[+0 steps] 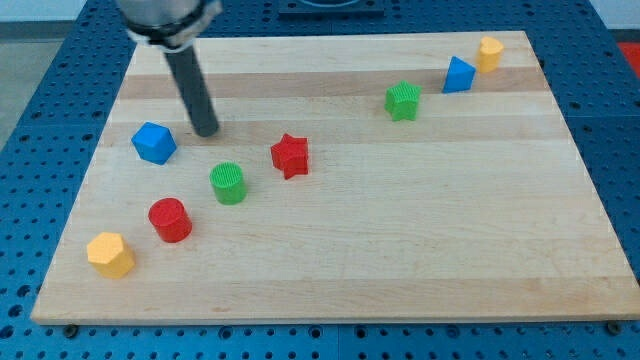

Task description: Point your arm to the right of the red star

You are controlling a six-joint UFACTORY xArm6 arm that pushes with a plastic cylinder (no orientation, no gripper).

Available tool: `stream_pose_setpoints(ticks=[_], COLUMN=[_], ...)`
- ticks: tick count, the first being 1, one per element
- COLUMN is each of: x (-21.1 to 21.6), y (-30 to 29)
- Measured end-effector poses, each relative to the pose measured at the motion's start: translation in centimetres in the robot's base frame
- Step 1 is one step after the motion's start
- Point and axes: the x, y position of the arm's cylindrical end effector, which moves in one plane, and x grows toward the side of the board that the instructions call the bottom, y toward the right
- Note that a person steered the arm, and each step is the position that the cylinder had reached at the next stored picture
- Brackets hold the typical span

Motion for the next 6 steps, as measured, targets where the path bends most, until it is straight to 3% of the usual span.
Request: stream_pose_setpoints(ticks=[4, 6], x=[1.5, 7.0], y=[17.1, 16.4])
